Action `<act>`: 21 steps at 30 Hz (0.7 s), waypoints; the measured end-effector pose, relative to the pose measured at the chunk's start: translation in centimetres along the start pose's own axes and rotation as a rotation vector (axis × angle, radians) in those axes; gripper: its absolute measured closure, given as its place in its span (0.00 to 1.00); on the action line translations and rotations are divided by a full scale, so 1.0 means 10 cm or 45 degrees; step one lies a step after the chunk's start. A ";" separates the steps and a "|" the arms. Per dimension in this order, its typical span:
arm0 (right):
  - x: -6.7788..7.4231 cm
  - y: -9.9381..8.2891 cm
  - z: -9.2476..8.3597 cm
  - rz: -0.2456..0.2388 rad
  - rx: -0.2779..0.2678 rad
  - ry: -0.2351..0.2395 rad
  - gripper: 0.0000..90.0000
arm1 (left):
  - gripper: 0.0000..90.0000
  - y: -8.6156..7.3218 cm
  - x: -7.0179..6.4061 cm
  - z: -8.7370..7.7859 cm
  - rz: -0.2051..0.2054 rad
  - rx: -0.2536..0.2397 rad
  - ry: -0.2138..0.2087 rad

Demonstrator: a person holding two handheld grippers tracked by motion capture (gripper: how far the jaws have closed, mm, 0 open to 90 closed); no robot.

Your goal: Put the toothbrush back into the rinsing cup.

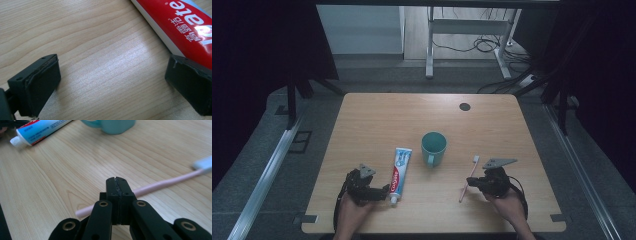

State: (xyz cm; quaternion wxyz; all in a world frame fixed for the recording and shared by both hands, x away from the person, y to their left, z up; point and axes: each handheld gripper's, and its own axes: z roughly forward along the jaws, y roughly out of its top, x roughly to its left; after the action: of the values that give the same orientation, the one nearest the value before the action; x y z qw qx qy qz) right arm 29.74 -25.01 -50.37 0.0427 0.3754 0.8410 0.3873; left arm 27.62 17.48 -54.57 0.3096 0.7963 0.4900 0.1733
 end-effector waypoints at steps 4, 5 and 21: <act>0.06 0.03 0.09 -0.016 0.018 0.016 0.99 | 0.00 0.00 0.00 0.00 -0.001 0.000 0.000; 0.09 0.04 0.12 -0.027 0.026 0.023 0.99 | 0.00 0.00 0.00 0.00 -0.001 0.000 0.001; 0.15 -0.05 0.23 -0.073 0.087 0.018 0.98 | 0.00 0.00 0.00 0.00 0.000 0.000 0.001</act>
State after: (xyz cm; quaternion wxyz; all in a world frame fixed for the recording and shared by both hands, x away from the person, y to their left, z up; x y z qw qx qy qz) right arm 29.17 -22.81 -52.03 0.0349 0.3496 0.8644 0.3595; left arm 27.62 17.48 -54.57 0.3094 0.7962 0.4902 0.1735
